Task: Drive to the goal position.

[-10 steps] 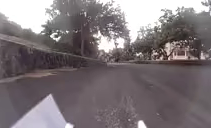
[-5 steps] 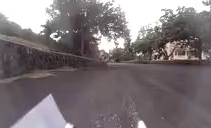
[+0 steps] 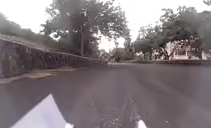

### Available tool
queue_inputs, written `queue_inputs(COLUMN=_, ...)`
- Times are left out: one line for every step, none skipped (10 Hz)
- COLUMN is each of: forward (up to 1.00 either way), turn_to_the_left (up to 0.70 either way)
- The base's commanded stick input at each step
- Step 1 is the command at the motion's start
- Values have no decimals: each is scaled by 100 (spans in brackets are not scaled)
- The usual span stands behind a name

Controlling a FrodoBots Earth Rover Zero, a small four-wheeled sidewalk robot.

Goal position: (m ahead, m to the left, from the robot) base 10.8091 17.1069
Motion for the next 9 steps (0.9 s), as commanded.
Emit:
queue_inputs(forward=20, turn_to_the_left=0)
queue_inputs(forward=20, turn_to_the_left=0)
queue_inputs(forward=20, turn_to_the_left=0)
queue_inputs(forward=20, turn_to_the_left=0)
queue_inputs(forward=20, turn_to_the_left=0)
queue_inputs(forward=20, turn_to_the_left=0)
queue_inputs(forward=20, turn_to_the_left=0)
queue_inputs(forward=20, turn_to_the_left=0)
queue_inputs(forward=20, turn_to_the_left=0)
